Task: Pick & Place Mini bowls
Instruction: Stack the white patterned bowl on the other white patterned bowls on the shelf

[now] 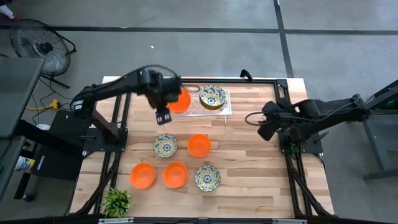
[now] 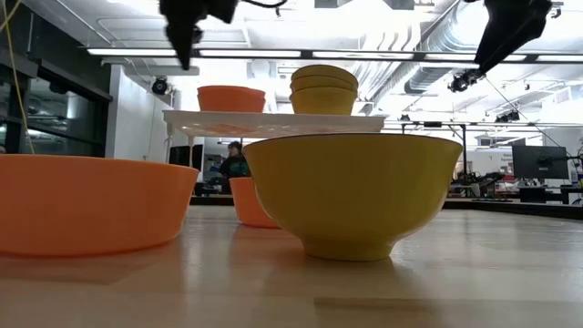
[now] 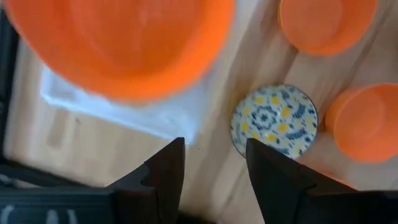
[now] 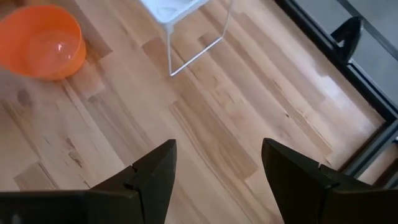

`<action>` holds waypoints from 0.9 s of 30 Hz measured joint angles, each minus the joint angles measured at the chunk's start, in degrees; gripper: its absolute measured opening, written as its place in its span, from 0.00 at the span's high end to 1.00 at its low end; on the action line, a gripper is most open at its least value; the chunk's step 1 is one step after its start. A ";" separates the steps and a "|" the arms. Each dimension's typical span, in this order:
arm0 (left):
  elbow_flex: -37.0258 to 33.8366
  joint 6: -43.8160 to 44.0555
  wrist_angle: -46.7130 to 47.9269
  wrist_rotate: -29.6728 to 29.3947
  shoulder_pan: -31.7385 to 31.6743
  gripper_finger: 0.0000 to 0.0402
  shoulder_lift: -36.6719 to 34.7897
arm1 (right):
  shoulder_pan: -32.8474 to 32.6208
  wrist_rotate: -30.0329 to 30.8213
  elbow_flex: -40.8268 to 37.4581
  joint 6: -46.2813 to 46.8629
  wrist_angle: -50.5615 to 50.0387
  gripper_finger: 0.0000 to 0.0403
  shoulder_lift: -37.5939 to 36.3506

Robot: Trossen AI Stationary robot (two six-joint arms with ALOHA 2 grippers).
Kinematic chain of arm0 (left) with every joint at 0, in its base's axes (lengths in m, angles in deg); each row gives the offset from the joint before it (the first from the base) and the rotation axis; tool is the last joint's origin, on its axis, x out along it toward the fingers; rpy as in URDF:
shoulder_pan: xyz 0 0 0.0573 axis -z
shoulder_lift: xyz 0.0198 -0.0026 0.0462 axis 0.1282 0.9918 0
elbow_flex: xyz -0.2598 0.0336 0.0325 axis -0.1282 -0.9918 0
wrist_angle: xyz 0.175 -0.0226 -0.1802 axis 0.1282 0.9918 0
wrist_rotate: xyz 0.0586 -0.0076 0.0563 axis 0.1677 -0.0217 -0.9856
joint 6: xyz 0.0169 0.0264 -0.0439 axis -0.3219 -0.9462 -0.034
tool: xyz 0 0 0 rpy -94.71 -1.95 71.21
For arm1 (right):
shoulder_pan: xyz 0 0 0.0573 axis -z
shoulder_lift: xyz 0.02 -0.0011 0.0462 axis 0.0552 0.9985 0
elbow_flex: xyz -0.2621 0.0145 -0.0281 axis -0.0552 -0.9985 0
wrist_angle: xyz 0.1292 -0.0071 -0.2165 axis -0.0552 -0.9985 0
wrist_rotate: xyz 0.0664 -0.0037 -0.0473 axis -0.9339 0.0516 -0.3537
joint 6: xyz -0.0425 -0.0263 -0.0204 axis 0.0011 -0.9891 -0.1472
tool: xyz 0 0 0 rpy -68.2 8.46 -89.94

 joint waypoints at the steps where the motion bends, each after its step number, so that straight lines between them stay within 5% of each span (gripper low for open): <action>1: -2.24 2.31 -0.50 -0.11 1.47 0.59 -1.16 | 0.00 0.45 0.00 0.37 -0.18 0.44 -0.73; 13: -29.07 40.45 -17.00 -5.61 19.89 0.59 -17.42 | 0.00 1.81 0.00 0.03 -0.36 0.44 -2.68; 20: -38.75 41.94 -26.73 -4.20 26.85 0.59 -18.81 | -0.02 2.54 0.00 -0.56 -0.34 0.44 -2.69; 27: -48.79 50.25 -36.56 -0.88 26.75 0.59 -18.53 | -0.01 2.43 0.00 -0.43 -0.34 0.44 -2.68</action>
